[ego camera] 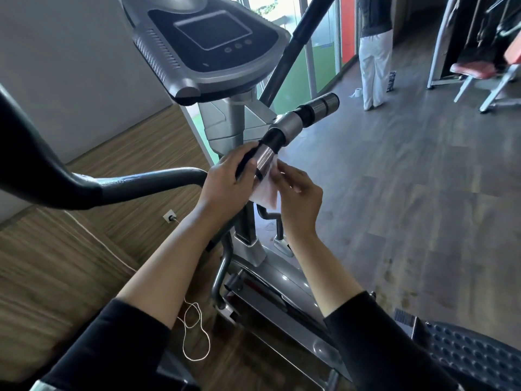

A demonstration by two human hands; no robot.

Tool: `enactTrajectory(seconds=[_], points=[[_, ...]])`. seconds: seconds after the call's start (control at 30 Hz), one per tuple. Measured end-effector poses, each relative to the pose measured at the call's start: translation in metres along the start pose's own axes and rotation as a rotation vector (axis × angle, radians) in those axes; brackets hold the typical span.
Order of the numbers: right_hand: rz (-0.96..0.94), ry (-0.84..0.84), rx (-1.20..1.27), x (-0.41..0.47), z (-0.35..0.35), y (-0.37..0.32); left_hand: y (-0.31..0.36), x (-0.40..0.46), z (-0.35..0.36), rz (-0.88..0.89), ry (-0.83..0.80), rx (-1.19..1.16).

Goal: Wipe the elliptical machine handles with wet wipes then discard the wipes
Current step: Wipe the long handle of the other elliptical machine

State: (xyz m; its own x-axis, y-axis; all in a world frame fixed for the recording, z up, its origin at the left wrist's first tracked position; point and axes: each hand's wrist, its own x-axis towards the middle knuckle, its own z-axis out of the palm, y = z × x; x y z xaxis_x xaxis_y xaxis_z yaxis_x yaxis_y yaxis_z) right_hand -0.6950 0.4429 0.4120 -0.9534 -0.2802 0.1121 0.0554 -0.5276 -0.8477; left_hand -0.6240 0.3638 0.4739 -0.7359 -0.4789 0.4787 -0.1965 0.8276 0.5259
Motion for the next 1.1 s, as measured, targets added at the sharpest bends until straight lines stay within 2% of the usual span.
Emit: enactTrajectory(seconds=[0.2, 0.37, 0.57, 0.77, 0.93, 1.1], points=[[-0.031, 0.067, 0.108, -0.003, 0.01, 0.009, -0.002, -0.001, 0.003, 0.005, 0.036, -0.018], [-0.051, 0.036, 0.208, -0.029, 0.014, 0.018, -0.004, -0.001, 0.005, 0.001, 0.055, -0.009], [-0.069, 0.05, 0.157, -0.006, 0.013, 0.014, -0.004, -0.002, 0.004, -0.024, 0.046, -0.02], [-0.227, 0.027, 0.061, -0.023, 0.015, 0.018, -0.003, -0.003, 0.004, -0.003, 0.065, -0.011], [-0.388, 0.007, -0.079, -0.001, 0.017, 0.006, -0.003, -0.006, 0.004, 0.029, 0.1, -0.015], [-0.439, -0.013, -0.1, -0.005, 0.011, 0.013, -0.007, -0.006, 0.007, 0.058, 0.139, 0.004]])
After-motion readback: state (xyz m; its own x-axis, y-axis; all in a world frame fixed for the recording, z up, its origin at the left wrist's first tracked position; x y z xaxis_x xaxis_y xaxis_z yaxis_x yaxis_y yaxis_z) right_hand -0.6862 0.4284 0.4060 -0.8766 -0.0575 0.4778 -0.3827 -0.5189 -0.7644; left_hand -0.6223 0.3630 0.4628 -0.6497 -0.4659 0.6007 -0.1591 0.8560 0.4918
